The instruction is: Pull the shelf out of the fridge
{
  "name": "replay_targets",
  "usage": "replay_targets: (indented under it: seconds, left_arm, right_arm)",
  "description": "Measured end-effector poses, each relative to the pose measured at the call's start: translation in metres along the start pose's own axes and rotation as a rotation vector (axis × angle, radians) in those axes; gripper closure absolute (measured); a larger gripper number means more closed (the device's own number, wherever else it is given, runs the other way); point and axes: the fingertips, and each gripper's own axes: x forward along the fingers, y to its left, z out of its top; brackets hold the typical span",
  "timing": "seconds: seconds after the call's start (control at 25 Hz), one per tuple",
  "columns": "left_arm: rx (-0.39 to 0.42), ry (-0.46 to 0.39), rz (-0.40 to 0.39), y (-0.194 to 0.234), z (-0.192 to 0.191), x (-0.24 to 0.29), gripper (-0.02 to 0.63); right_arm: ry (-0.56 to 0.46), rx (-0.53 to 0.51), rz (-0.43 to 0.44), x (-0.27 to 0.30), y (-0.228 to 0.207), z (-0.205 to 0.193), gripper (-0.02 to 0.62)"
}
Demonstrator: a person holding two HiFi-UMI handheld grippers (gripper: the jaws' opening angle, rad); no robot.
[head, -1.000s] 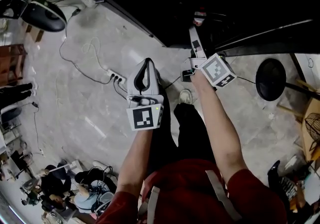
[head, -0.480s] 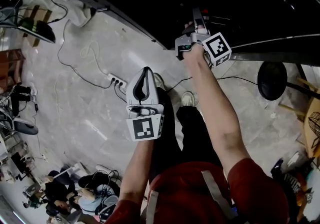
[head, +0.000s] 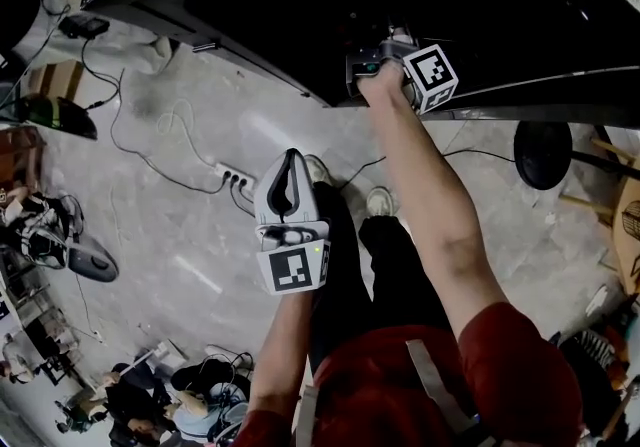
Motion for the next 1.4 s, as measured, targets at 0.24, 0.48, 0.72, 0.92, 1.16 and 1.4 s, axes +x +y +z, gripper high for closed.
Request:
replay_targets:
  seconds: [0.24,0.48,0.72,0.92,1.16,1.4]
  left_arm:
    - [-0.006,-0.007,-0.024,0.007,-0.002,-0.002,0.607]
    - [-0.012,0.005,-0.025,0.016,-0.01,-0.001,0.607]
    - [-0.015,0.011,-0.018,0.026,-0.015,-0.001,0.607]
    - [-0.006,0.024,-0.02,0.027,-0.02,-0.006,0.607]
    - [0.007,0.019,0.003,0.03,-0.013,-0.016,0.607]
    - [0.006,0.025,0.013,0.029,-0.006,-0.016,0.607]
  right_arm:
    - [-0.019,0.022,0.007,0.016,0.002,0.001,0.38]
    - [-0.112,0.04,-0.012,0.024,-0.003,0.009,0.44]
    - [-0.141,0.045,-0.012,0.027,-0.003,0.008,0.532]
    - [-0.141,0.042,-0.026,0.021,-0.003,0.009,0.586]
    - [-0.118,0.044,-0.025,0.006,0.002,0.006,0.586]
    - [-0.106,0.04,-0.028,-0.022,-0.002,0.002,0.586]
